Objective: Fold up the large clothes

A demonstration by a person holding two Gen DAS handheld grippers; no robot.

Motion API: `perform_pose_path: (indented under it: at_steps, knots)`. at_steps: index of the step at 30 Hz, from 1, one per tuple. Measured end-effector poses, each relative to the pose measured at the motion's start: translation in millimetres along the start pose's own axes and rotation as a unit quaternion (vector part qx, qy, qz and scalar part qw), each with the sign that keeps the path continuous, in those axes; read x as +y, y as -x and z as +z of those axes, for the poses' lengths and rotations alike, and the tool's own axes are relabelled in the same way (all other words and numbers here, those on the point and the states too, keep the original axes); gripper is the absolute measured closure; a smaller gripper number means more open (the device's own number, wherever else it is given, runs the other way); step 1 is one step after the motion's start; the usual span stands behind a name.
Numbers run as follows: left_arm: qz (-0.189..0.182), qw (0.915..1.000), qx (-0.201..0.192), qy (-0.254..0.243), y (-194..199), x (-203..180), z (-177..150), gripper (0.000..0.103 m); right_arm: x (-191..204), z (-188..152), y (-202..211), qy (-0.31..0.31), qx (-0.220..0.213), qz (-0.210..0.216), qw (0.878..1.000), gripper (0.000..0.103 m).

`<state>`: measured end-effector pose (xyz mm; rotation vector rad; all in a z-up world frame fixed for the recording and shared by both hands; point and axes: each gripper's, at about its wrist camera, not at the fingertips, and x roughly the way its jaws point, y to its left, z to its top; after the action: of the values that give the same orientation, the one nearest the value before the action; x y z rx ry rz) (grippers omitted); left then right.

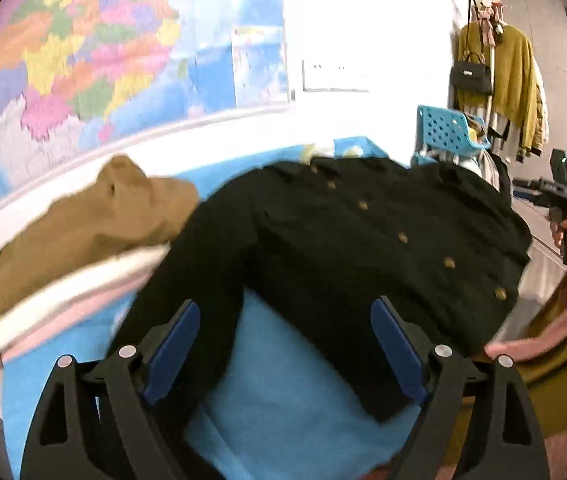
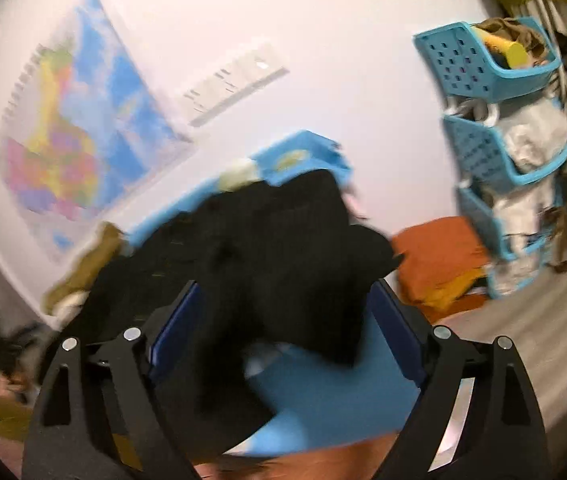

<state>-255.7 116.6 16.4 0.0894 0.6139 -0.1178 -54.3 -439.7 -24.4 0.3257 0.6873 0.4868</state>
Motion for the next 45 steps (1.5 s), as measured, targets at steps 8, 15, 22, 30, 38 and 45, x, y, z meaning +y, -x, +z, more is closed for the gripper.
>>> perform_pose_path:
  at_steps: [8, 15, 22, 30, 38, 45]
  knots:
    - [-0.020, 0.9995, 0.021, 0.013, -57, -16, 27, 0.017, -23, 20, -52, 0.007, 0.062, 0.028, 0.998, 0.062]
    - [-0.052, 0.9978, 0.041, 0.007, -100, -25, 54, 0.017, 5, 75, -28, 0.061, 0.040, 0.030, 0.997, 0.098]
    - [-0.083, 0.9959, 0.032, -0.018, -126, -33, 87, 0.017, 82, 166, 6, 0.130, -0.018, 0.052, 0.990, 0.098]
    - [-0.130, 0.9912, 0.020, -0.014, -147, -32, 107, 0.017, 226, 158, -91, 0.228, 0.104, 0.159, 0.955, 0.096]
    - [-0.158, 0.9861, 0.048, 0.013, -163, -22, 98, 0.017, 238, 102, -181, 0.192, 0.183, 0.161, 0.951, 0.033]
    - [-0.172, 0.9828, 0.062, 0.024, -173, -18, 87, 0.016, 179, 61, -141, 0.205, 0.176, 0.059, 0.961, 0.016]
